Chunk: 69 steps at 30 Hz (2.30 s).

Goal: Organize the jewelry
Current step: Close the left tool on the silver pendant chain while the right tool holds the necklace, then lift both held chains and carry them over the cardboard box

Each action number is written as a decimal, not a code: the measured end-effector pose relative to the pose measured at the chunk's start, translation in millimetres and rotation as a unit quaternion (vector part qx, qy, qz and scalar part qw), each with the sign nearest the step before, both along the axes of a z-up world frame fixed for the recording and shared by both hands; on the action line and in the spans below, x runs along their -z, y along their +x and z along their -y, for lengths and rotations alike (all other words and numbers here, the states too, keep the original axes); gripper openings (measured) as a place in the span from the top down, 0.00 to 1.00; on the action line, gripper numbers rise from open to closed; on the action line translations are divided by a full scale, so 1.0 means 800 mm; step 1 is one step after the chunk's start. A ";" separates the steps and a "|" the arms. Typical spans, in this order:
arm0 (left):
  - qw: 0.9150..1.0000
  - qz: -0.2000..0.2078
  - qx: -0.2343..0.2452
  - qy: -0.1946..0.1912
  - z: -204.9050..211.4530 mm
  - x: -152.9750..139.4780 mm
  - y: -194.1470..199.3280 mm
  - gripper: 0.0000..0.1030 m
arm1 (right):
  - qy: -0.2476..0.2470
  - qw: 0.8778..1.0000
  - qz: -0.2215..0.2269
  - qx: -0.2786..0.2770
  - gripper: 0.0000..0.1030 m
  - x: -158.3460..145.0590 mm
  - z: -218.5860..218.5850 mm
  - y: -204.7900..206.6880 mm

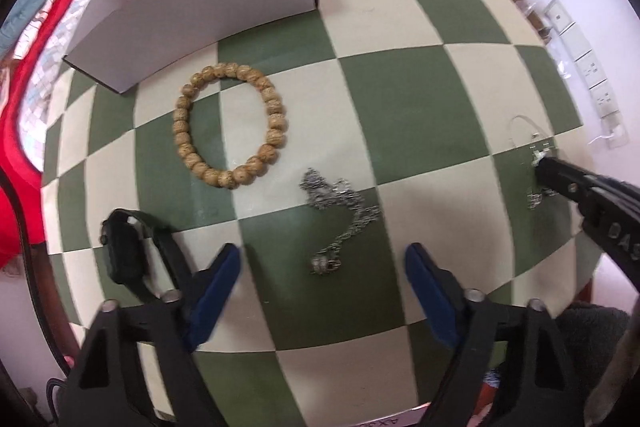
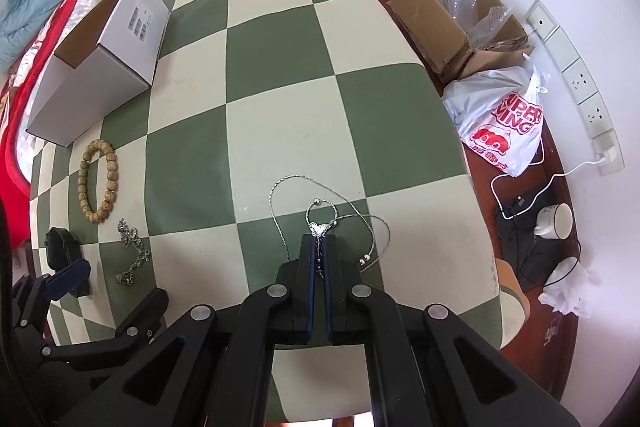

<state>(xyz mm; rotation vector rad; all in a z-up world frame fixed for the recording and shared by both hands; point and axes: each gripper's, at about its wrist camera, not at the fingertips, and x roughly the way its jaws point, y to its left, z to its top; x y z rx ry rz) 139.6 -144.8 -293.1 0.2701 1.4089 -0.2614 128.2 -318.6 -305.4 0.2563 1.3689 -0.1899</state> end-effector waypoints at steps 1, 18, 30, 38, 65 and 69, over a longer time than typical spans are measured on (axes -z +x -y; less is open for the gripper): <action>1.000 -0.003 0.002 -0.013 0.001 -0.002 0.000 0.41 | 0.001 1.000 0.000 0.001 0.97 0.000 0.000 0.001; 0.997 0.009 -0.008 -0.078 -0.060 -0.069 0.000 1.00 | 0.037 0.999 0.025 0.019 0.97 -0.029 -0.002 -0.004; 0.983 0.055 -0.026 -0.173 -0.107 -0.190 0.037 1.00 | 0.074 0.992 0.103 -0.013 0.97 -0.149 -0.037 0.013; 0.975 -0.099 -0.078 -0.181 -0.087 -0.068 0.046 0.82 | 0.057 0.993 0.100 -0.022 0.97 -0.155 -0.051 0.028; 0.994 0.001 -0.044 -0.097 -0.051 -0.056 -0.017 0.94 | 0.074 0.997 0.024 0.026 0.97 -0.042 -0.001 0.004; 0.991 0.023 -0.053 -0.121 -0.089 -0.098 -0.005 0.94 | 0.081 0.996 0.038 0.030 0.97 -0.058 0.000 0.002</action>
